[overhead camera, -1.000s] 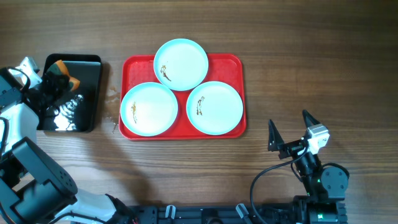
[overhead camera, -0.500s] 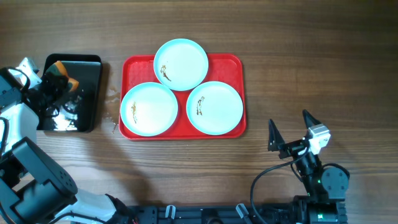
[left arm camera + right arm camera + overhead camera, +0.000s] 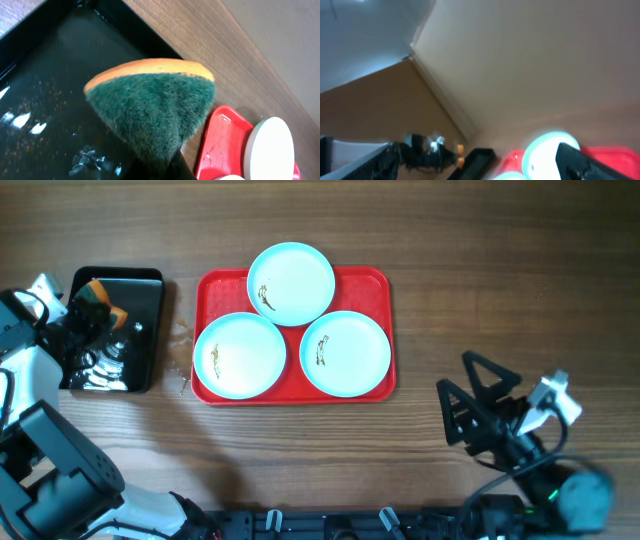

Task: Clean dirty plates on tray and stack at the side

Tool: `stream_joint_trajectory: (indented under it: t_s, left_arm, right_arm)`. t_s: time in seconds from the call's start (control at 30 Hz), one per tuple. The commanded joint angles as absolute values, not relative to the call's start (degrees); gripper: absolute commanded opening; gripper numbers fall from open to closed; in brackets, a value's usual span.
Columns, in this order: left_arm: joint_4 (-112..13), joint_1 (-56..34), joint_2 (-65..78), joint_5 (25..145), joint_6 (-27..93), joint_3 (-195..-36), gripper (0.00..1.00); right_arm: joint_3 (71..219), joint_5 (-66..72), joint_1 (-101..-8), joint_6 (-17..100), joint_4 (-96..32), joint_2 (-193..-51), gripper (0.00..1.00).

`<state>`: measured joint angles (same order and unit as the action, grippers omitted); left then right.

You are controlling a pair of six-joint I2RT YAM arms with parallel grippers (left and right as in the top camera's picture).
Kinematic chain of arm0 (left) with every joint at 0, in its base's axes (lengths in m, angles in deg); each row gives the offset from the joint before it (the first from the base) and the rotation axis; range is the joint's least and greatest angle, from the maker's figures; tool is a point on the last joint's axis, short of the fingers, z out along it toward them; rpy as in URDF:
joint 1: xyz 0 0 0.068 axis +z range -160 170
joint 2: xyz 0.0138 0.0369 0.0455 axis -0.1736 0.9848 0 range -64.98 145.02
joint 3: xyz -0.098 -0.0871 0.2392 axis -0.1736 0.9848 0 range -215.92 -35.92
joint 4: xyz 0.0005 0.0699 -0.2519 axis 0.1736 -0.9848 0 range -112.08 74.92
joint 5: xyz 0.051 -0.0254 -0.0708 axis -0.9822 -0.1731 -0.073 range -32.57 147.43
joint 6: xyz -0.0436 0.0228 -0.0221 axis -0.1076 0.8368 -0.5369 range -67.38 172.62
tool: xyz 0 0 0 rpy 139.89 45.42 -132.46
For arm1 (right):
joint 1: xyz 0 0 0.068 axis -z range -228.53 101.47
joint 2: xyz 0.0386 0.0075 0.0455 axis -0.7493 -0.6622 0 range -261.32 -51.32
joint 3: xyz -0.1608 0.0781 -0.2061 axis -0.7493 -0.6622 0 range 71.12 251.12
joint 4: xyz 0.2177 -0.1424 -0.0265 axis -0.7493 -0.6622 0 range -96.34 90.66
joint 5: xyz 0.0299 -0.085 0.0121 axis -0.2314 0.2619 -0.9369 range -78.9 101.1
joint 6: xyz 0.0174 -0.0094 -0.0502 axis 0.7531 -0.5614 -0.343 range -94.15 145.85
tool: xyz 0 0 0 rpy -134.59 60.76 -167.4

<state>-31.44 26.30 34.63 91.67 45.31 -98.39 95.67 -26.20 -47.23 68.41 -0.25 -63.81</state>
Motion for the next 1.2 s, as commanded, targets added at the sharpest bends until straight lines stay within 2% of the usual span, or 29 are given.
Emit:
stream_joint_trajectory:
  t_s: [0.0,0.07,0.1,0.17,0.23,0.27,0.33,0.4,0.47,0.6,0.63,0.73,0.97,1.07,1.17]
  left_arm:
    - [-31.4,26.5,35.2,91.8,46.4,-97.8,0.04]
    - [-31.4,26.5,35.2,91.8,46.4,-97.8,0.04]
    - [-31.6,26.5,35.2,91.8,46.4,-97.8,0.04]
    - [-31.6,26.5,35.2,91.8,46.4,-97.8,0.04]
    - [-31.6,26.5,35.2,91.8,46.4,-97.8,0.04]
    - [-31.6,26.5,35.2,91.8,46.4,-97.8,0.04]
    - [-31.6,26.5,35.2,91.8,46.4,-97.8,0.04]
    - [-31.6,26.5,35.2,91.8,46.4,-97.8,0.04]
    - [-31.5,26.5,35.2,91.8,46.4,-97.8,0.04]
    - [-30.7,26.5,35.2,91.8,46.5,-97.8,0.04]
    - [-30.8,26.5,35.2,91.8,46.5,-97.8,0.04]
    - [-31.1,26.5,35.2,91.8,46.5,-97.8,0.04]
    - [-31.1,26.5,35.2,91.8,46.4,-97.8,0.04]
    - [-31.2,26.5,35.2,91.8,46.4,-97.8,0.04]
    - [-31.2,26.5,35.2,91.8,46.5,-97.8,0.04]
  right_arm:
    - [121.9,-30.5,-47.4,42.6,-23.0,-85.6,1.0]
    - [139.4,-33.8,-48.6,32.2,-42.4,-101.3,0.99]
    - [152.3,-30.4,-54.5,27.0,-55.1,-114.9,1.0]
    - [160.7,-19.6,-63.8,28.0,-60.7,-125.5,1.0]
    - [163.4,-7.9,-75.1,35.1,-57.8,-136.0,1.0]
    - [163.4,-7.3,-78.0,34.9,-53.9,-140.2,1.0]
    - [163.4,-8.4,-81.3,38.9,-44.8,-148.0,1.0]
    - [163.4,-9.6,-82.0,49.2,-39.4,-153.8,1.0]
    - [163.4,-10.5,-82.7,50.9,-36.2,-161.0,0.68]
    - [163.4,-8.0,-84.3,43.9,-33.3,-171.7,0.66]
    - [163.4,-5.7,-84.9,43.9,-32.2,-173.8,0.6]
    - [163.4,-0.7,-87.0,43.3,-31.3,-175.7,0.53]
    - [163.3,8.8,-92.1,44.3,-31.1,-175.7,0.58]
    - [163.3,8.8,-92.1,44.5,-31.1,-175.7,0.46]
    - [163.0,8.8,-92.1,45.2,-30.7,-175.7,0.45]
